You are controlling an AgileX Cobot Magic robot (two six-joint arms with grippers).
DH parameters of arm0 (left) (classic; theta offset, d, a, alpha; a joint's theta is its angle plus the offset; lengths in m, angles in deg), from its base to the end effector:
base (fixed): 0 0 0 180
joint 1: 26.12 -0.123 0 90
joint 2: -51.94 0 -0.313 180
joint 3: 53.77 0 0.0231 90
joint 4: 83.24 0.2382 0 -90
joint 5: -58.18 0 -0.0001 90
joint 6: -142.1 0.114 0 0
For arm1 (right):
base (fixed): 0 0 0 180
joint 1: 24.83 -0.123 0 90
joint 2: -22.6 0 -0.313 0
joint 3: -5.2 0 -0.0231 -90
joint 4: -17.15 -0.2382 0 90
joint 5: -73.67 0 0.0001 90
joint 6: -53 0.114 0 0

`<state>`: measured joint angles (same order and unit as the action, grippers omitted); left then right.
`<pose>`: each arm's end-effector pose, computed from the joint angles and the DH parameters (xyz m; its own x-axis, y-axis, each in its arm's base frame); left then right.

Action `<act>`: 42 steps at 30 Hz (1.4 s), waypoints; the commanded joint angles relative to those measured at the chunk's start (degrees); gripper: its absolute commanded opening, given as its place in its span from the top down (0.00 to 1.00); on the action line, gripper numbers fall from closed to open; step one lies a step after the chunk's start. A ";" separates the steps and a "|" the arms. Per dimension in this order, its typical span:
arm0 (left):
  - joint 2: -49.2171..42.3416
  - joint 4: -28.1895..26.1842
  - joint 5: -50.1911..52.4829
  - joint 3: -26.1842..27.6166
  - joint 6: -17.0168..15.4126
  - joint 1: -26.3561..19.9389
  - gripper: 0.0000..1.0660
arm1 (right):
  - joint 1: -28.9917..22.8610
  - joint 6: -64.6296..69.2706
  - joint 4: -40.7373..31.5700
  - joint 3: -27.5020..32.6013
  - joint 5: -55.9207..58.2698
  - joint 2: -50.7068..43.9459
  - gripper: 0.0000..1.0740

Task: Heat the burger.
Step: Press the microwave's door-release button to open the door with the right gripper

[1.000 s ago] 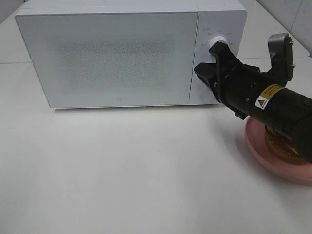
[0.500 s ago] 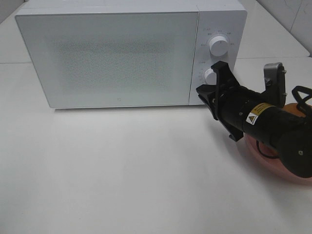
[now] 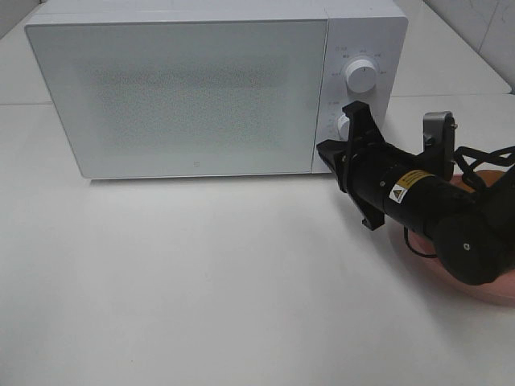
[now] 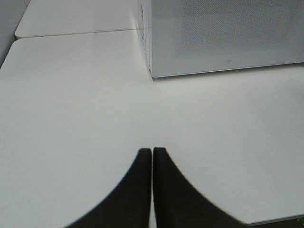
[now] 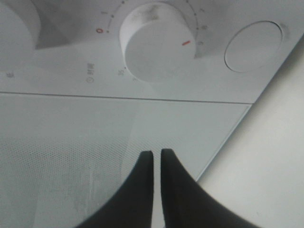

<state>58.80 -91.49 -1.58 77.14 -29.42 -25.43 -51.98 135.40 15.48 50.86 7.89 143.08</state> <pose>-0.0244 -0.0138 0.2642 -0.4192 0.0795 -0.9044 0.1558 0.9877 0.0146 0.3131 0.1572 0.1464 -0.4490 0.8850 -0.1232 0.1069 0.1901 0.9759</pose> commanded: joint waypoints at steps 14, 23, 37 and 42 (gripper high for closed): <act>-1.32 0.23 0.46 -0.11 -0.23 0.00 1.00 | -0.11 -0.17 -8.77 -2.92 4.76 2.81 1.00; -1.32 0.17 0.46 -0.11 -0.23 0.00 1.00 | -0.11 -0.46 -12.72 -6.25 2.81 6.13 1.00; -1.20 0.17 0.46 -0.11 -0.23 0.00 1.00 | -0.11 -1.09 -16.56 -12.55 1.89 12.89 1.00; -1.15 0.17 0.46 -0.11 -0.23 0.00 1.00 | -0.11 -1.78 -17.42 -13.81 1.78 13.29 1.00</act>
<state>58.80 -91.49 -1.58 77.14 -29.42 -25.43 -52.50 134.48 -1.82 39.34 10.99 155.68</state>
